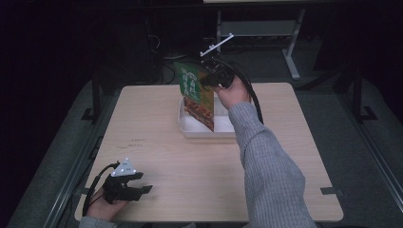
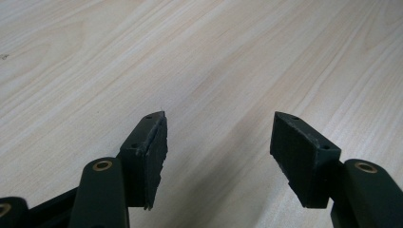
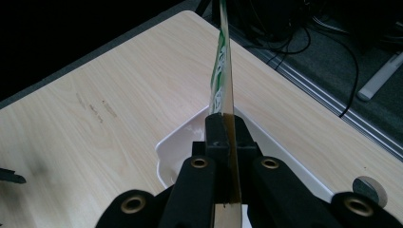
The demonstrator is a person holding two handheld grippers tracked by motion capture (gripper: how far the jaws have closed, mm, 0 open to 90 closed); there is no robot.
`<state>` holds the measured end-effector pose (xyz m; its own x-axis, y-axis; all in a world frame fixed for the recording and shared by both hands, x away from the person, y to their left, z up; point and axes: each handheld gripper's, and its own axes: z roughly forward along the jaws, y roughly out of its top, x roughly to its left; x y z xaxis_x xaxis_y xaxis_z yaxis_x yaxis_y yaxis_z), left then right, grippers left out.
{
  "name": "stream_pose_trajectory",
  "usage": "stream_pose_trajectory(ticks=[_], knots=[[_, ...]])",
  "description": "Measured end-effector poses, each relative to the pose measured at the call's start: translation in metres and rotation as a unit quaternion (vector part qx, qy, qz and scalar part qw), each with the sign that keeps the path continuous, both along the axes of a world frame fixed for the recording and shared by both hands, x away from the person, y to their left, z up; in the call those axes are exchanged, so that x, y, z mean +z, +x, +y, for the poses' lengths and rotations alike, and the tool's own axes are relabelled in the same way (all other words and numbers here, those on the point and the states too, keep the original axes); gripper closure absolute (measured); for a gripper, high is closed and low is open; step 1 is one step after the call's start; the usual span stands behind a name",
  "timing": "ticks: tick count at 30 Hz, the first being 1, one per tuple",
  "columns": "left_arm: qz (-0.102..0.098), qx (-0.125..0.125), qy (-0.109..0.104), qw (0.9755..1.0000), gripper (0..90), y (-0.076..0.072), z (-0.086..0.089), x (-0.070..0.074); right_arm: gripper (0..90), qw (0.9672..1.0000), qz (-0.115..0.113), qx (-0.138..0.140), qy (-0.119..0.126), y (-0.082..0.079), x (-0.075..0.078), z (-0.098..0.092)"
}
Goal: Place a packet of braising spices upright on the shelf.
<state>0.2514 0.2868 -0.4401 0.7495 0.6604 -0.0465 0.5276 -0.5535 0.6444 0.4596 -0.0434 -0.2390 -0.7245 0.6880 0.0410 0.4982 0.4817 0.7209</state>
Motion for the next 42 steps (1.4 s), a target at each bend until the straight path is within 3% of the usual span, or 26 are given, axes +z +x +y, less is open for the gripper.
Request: stream_pose_trajectory(ticks=[29,42], knots=[[0.000,0.002,-0.003,1.0000,37.0,0.000,0.001,0.000,89.8,0.9995,-0.011,-0.017,0.023,0.011,-0.013,0.006],[-0.001,0.001,-0.004,1.0000,36.9,-0.001,0.000,0.000,89.8,0.9996,0.002,-0.014,0.022,0.014,-0.027,0.010]])
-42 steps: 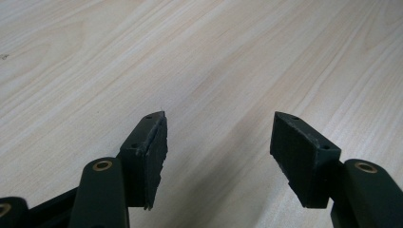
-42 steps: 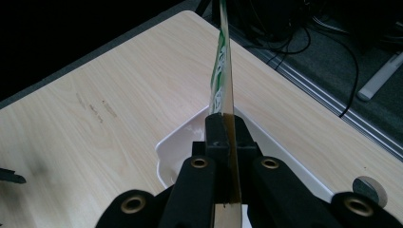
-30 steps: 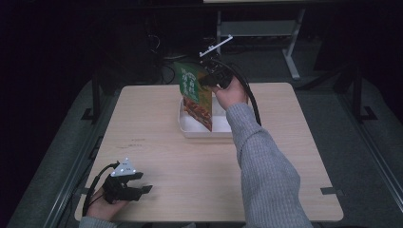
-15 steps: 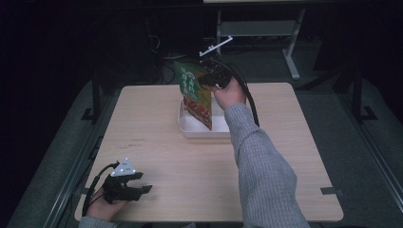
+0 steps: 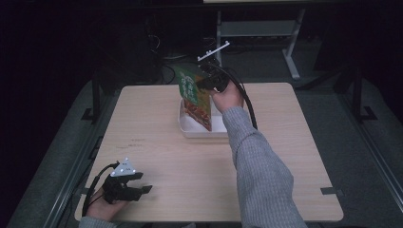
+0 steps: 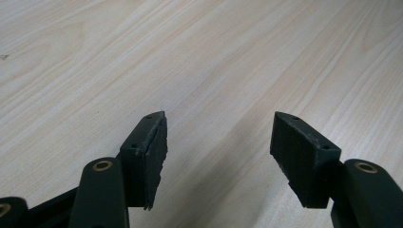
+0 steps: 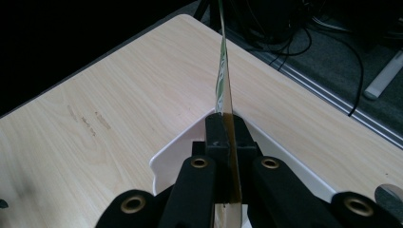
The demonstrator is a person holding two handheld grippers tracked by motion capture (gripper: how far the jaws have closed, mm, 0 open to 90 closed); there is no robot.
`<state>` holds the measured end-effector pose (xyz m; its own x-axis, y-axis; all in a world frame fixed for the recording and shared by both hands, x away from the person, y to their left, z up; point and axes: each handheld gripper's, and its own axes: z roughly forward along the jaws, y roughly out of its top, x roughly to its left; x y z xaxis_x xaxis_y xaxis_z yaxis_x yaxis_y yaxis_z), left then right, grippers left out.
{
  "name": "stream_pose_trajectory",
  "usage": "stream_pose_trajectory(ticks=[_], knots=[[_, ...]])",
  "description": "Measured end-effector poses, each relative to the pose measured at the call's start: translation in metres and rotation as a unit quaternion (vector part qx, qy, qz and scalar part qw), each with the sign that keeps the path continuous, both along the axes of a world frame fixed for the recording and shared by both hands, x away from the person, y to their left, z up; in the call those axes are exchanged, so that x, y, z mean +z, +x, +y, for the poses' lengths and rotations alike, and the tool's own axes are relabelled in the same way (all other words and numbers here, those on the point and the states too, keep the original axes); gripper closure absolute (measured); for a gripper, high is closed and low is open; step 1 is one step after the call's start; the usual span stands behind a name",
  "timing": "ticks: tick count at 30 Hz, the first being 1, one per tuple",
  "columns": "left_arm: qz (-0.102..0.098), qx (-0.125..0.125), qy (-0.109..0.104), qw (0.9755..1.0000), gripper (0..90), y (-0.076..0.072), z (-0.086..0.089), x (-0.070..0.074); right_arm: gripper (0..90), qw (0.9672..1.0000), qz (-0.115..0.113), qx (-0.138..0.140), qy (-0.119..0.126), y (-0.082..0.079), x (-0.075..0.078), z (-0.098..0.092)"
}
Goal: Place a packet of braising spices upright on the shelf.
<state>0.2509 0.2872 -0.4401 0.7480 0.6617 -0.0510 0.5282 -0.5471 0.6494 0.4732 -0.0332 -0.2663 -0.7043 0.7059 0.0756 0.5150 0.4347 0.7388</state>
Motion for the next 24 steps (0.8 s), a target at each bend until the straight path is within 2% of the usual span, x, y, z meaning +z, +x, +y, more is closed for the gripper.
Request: stream_pose_trajectory(ticks=[7,10,19,24], knots=[[0.000,0.001,-0.001,1.0000,36.9,0.000,0.000,0.000,89.7,0.9999,0.014,0.002,0.002,-0.001,-0.012,-0.001],[0.000,0.002,-0.002,1.0000,36.8,0.000,0.000,0.000,89.4,0.9997,0.021,0.000,0.010,-0.001,-0.016,-0.005],[0.000,0.000,0.001,1.0000,36.4,0.000,-0.001,0.000,86.6,0.9992,0.032,0.003,0.022,-0.003,-0.017,-0.015],[0.000,-0.001,0.002,1.0000,36.3,0.000,-0.001,0.000,87.6,0.9988,0.039,-0.005,0.028,-0.003,-0.019,-0.024]])
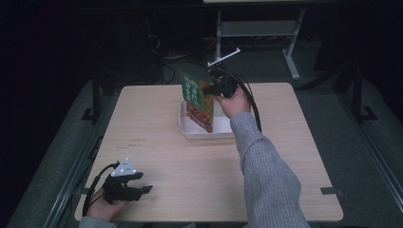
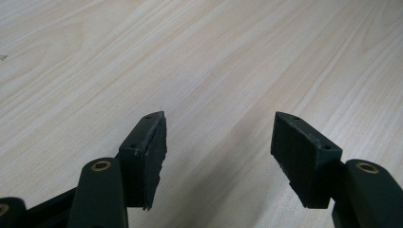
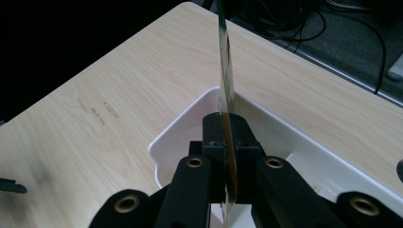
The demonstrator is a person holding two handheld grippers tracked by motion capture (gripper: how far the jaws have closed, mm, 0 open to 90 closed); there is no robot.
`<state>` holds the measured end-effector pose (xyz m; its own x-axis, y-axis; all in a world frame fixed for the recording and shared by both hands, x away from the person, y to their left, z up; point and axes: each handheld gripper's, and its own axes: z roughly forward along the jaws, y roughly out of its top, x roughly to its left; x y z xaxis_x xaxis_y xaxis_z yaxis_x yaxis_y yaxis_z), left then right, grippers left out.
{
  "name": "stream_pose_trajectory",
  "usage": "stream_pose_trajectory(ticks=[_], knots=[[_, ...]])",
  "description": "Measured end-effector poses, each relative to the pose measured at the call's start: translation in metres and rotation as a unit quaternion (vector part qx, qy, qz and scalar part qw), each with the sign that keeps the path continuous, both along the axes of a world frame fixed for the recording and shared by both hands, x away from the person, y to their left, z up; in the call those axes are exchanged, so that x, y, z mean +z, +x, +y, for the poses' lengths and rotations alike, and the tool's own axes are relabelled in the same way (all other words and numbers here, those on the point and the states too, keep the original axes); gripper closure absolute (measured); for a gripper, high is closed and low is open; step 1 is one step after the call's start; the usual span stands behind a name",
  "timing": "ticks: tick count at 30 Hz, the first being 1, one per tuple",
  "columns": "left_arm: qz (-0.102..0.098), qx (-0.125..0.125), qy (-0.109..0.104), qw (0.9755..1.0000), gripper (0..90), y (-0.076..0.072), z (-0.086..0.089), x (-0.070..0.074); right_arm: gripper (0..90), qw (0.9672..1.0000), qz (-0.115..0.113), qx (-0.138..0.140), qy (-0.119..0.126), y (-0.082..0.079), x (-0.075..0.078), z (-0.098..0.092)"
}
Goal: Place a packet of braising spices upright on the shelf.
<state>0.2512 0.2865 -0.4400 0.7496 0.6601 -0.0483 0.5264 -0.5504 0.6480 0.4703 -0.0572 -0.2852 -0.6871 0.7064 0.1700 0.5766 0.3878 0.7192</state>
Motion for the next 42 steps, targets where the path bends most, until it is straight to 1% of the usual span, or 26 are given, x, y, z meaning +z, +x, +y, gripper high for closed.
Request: stream_pose_trajectory(ticks=[4,8,10,12,14,15,21,22,24,30,36,37,38,42], knots=[[0.000,0.000,0.002,1.0000,36.4,0.000,0.000,0.000,89.1,1.0000,0.006,0.000,0.003,0.000,-0.004,-0.006],[0.000,0.000,0.002,1.0000,36.3,0.000,-0.001,0.000,88.6,1.0000,0.008,-0.003,0.000,0.000,-0.006,-0.012],[0.000,0.000,0.002,1.0000,36.3,0.000,-0.001,0.000,84.7,1.0000,0.008,-0.003,0.001,-0.001,-0.006,-0.014],[0.001,0.000,0.002,1.0000,36.2,0.000,-0.001,0.000,75.2,0.9998,0.010,-0.005,0.015,-0.001,-0.006,-0.019],[0.001,0.000,0.001,1.0000,36.2,0.000,-0.001,-0.001,71.0,0.9999,0.011,-0.003,0.012,-0.002,-0.005,-0.020],[0.001,0.002,0.000,1.0000,36.2,0.000,-0.001,-0.001,69.4,0.9999,0.010,-0.001,0.007,-0.004,-0.004,-0.022],[0.001,0.000,0.003,1.0000,36.1,0.000,-0.002,-0.001,59.0,0.9998,0.013,0.006,0.016,-0.010,0.000,-0.036],[0.002,0.000,0.004,1.0000,36.1,0.000,-0.002,-0.001,58.1,0.9997,0.017,0.006,0.018,-0.011,0.000,-0.039],[0.001,-0.001,0.006,1.0000,36.0,0.000,-0.002,-0.001,56.3,0.9997,0.017,0.004,0.018,-0.013,-0.001,-0.043],[0.003,-0.001,0.007,1.0000,35.9,0.000,-0.002,-0.001,54.2,0.9995,0.017,0.007,0.026,-0.021,-0.005,-0.057],[0.003,0.000,0.006,1.0000,35.7,0.000,-0.003,-0.002,51.9,0.9992,0.025,0.010,0.030,-0.030,-0.011,-0.070],[0.003,0.001,0.005,1.0000,35.5,0.000,-0.003,-0.002,51.3,0.9990,0.031,0.012,0.030,-0.031,-0.012,-0.072],[0.004,0.001,0.005,1.0000,35.5,0.000,-0.003,-0.002,51.3,0.9990,0.028,0.013,0.033,-0.035,-0.013,-0.076],[0.004,0.001,0.006,1.0000,35.4,0.000,-0.003,-0.002,50.9,0.9988,0.030,0.016,0.036,-0.041,-0.016,-0.082]])
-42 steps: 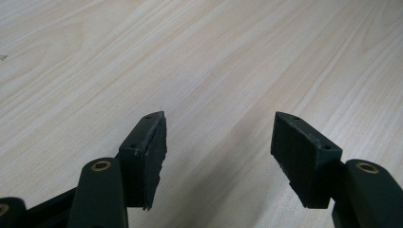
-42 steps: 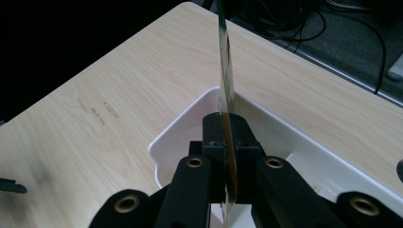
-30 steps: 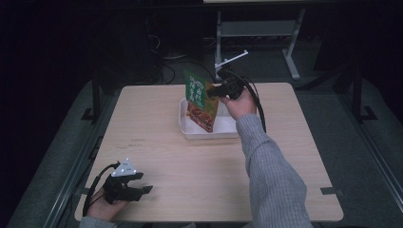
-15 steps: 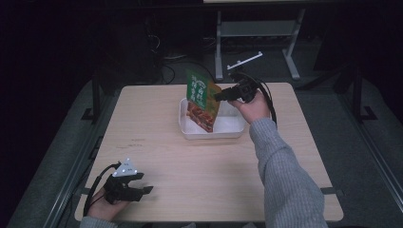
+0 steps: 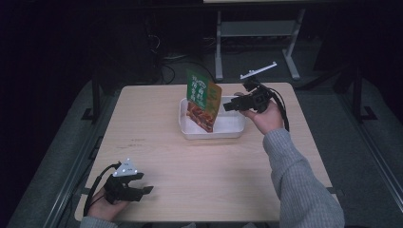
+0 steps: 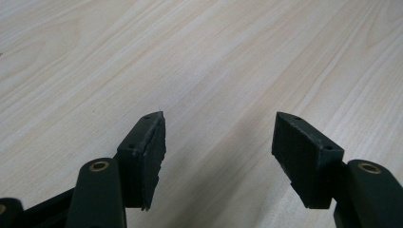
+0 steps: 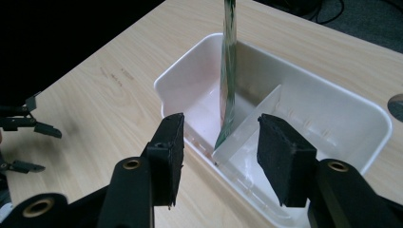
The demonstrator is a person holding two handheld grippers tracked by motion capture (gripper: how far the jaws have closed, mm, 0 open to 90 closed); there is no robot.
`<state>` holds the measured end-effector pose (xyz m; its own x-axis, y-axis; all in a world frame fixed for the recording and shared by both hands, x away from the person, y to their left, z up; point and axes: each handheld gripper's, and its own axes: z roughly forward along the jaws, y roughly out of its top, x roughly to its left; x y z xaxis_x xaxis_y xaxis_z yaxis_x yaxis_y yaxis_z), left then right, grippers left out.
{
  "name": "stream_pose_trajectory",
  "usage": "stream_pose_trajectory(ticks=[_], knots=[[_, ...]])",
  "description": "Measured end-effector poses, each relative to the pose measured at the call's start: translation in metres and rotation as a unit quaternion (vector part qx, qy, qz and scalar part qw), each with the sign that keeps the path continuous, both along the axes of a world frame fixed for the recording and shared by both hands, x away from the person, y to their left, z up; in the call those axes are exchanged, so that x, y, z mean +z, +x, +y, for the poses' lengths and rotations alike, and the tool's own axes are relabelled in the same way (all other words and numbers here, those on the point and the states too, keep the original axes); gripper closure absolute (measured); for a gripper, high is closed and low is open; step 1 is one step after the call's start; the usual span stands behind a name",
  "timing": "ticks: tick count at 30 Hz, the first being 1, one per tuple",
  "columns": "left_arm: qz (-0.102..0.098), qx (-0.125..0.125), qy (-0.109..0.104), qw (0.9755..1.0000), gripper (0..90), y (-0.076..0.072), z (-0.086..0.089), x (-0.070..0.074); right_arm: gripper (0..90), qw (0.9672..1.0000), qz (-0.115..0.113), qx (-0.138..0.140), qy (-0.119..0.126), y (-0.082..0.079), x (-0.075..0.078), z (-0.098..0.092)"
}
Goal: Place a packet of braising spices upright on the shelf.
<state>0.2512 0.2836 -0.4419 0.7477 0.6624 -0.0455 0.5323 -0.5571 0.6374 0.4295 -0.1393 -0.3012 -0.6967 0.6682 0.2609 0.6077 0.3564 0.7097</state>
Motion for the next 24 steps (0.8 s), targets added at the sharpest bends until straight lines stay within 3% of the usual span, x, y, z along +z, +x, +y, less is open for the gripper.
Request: stream_pose_trajectory(ticks=[6,24], knots=[[0.000,0.000,0.001,1.0000,35.3,0.000,0.000,0.000,49.8,1.0000,0.003,0.002,0.006,-0.014,-0.007,-0.013],[0.000,-0.002,0.003,1.0000,35.1,-0.001,-0.002,-0.001,45.8,0.9998,0.013,0.002,0.014,-0.061,-0.045,-0.051]])
